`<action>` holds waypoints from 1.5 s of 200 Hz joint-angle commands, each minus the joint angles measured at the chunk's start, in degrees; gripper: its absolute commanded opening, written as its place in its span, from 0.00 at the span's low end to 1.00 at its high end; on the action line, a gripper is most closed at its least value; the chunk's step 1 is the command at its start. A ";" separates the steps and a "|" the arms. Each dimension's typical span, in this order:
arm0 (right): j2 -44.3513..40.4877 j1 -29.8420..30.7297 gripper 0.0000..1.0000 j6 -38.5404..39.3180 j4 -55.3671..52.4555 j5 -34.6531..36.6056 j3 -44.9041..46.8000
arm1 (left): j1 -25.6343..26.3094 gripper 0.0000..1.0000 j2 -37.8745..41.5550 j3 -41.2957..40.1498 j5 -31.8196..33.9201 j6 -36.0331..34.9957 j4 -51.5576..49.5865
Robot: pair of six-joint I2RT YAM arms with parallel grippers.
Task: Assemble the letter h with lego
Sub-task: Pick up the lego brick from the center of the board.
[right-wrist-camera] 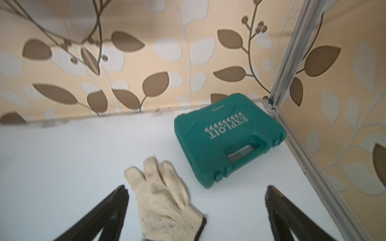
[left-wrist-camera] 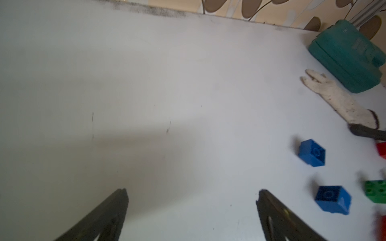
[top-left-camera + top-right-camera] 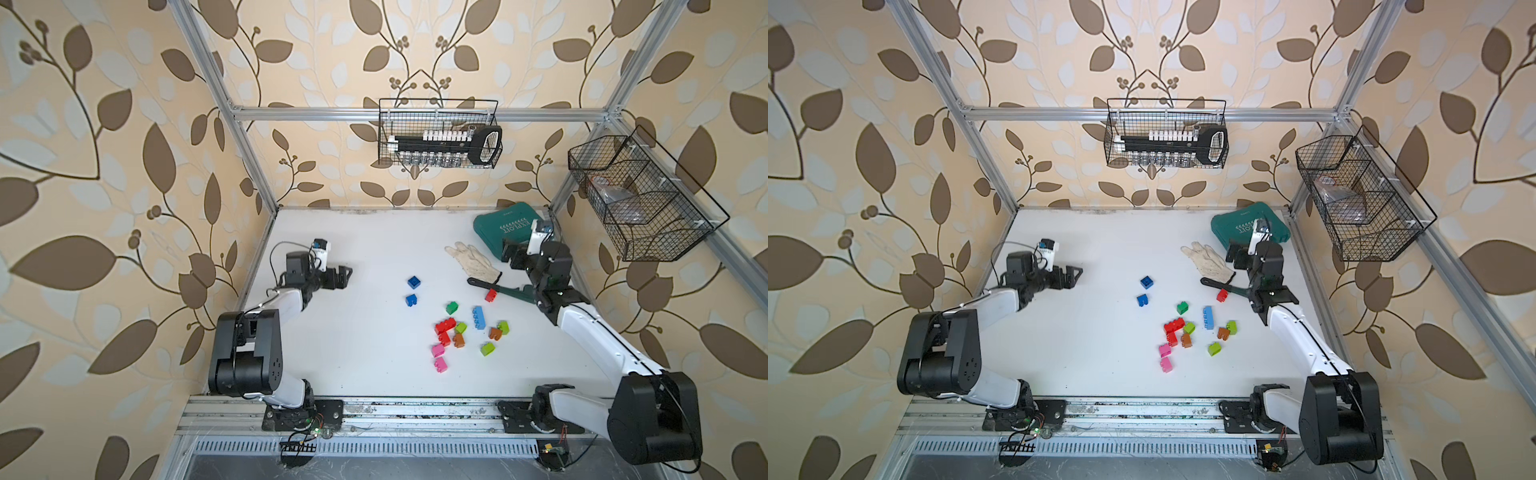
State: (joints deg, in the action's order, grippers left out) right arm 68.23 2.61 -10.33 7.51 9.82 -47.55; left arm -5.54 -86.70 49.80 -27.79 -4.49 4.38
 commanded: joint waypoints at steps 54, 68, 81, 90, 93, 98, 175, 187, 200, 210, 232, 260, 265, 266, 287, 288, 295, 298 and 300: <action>15.65 20.35 0.94 -0.67 -31.23 -6.61 -17.19 | 0.31 0.99 3.58 12.27 -10.79 -9.26 -34.42; 23.08 25.67 0.89 2.11 -34.90 -6.28 -22.63 | 0.15 0.99 4.58 12.34 -9.47 -11.37 -35.81; 29.08 29.75 0.89 4.15 -37.70 -5.83 -27.62 | -0.16 0.99 6.54 11.37 -7.81 -12.88 -35.86; 33.06 31.80 0.89 4.91 -39.65 -5.36 -30.93 | -0.40 0.99 7.26 10.65 -7.18 -13.71 -35.76; 34.16 32.47 0.89 5.08 -40.43 -5.27 -32.08 | -0.44 0.99 7.41 10.46 -7.00 -13.69 -35.77; 36.23 33.12 0.88 5.33 -41.59 -5.53 -33.94 | -0.59 0.99 7.64 10.15 -6.85 -13.75 -35.83; 52.57 33.95 0.77 6.00 -49.51 -11.76 -47.31 | -2.09 0.99 7.00 10.41 -7.45 -13.13 -37.70; 54.00 33.95 0.75 6.28 -49.61 -11.63 -48.47 | -2.22 0.99 6.59 10.49 -7.84 -12.61 -37.76; 55.71 33.84 0.72 6.37 -49.89 -11.11 -50.16 | -2.42 0.99 6.35 10.66 -8.41 -12.45 -38.05; 57.23 33.86 0.68 6.37 -50.62 -10.27 -51.84 | -2.54 0.99 6.43 10.62 -8.51 -12.47 -38.44; 59.76 33.86 0.62 6.36 -51.81 -8.89 -54.54 | -2.94 0.99 6.20 10.49 -8.96 -12.13 -38.25; 61.77 33.75 0.52 6.72 -51.63 -7.23 -56.05 | -3.24 0.99 6.09 10.71 -9.56 -12.19 -38.96; 62.13 33.69 0.49 6.65 -52.12 -7.19 -56.60 | -3.38 0.99 6.10 10.67 -9.71 -12.16 -38.85; 62.25 33.69 0.48 6.60 -52.23 -7.19 -56.69 | -3.40 0.99 6.06 10.67 -9.73 -12.10 -38.80; 62.50 33.43 0.37 5.17 -52.61 -7.42 -57.13 | -3.42 0.99 5.66 10.82 -10.67 -11.93 -38.63; 62.44 33.34 0.37 5.02 -52.60 -7.48 -57.13 | -3.42 0.99 5.66 10.83 -10.73 -11.98 -38.69; 62.15 33.13 0.33 3.99 -52.72 -8.13 -57.17 | -3.38 0.99 5.81 10.95 -11.32 -12.26 -39.00; 61.89 33.08 0.31 3.51 -52.89 -8.67 -57.23 | -3.48 0.99 5.91 11.00 -11.81 -12.38 -39.01; 61.77 32.96 0.31 3.17 -52.98 -9.05 -57.29 | -3.51 0.99 5.99 10.95 -12.19 -12.56 -39.01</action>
State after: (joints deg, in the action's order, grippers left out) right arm 129.67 36.34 -4.60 -43.55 1.52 -102.98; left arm -8.36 -80.55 60.23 -36.10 -16.32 -33.30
